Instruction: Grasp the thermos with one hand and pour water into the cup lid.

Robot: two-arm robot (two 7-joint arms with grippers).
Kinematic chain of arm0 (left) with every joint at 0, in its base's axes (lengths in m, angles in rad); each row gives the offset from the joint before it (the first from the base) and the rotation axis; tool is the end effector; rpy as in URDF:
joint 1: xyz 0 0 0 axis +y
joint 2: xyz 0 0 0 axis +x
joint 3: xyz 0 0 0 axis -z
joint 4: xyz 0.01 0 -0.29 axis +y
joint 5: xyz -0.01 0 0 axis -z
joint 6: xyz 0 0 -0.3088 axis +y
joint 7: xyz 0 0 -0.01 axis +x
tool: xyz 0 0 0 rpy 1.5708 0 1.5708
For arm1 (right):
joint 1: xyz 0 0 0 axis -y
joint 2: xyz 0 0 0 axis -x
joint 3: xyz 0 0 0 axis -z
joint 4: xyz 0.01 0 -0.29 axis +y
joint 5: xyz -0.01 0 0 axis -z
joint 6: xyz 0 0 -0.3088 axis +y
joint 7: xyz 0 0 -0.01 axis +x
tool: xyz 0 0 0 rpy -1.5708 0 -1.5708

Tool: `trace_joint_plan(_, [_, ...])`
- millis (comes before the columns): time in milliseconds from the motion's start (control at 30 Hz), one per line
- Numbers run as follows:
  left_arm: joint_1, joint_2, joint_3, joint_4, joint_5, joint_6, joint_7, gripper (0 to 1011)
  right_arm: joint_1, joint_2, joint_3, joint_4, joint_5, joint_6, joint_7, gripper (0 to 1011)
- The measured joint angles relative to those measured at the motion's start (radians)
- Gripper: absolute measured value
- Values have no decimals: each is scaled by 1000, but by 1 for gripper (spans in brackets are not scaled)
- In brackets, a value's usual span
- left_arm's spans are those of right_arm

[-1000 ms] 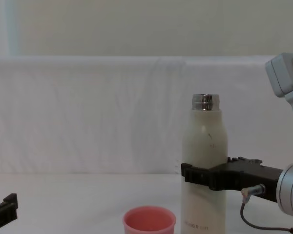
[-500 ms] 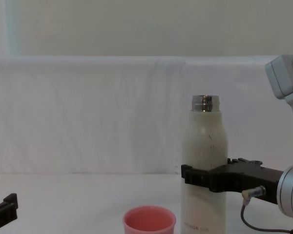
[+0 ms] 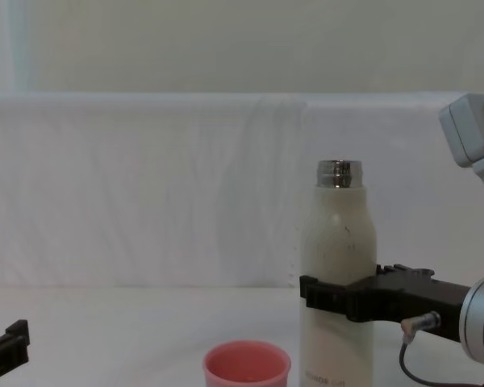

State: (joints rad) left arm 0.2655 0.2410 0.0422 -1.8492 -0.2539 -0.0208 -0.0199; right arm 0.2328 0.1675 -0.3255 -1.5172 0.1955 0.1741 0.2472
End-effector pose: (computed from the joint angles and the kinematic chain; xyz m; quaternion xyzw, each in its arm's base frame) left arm 0.2529 0.0375 -0.2853 -0.0174 0.0065 0.6616 0.7497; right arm 0.3784 0.0505 -0.2513 -0.0335 0.0072 -0.4860 0.8733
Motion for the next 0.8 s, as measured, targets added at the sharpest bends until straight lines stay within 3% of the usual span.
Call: trace_joint_plan(800, [0, 0, 0, 0, 0, 0, 0, 1001, -1, 5, -4, 3, 6, -1, 1, 953])
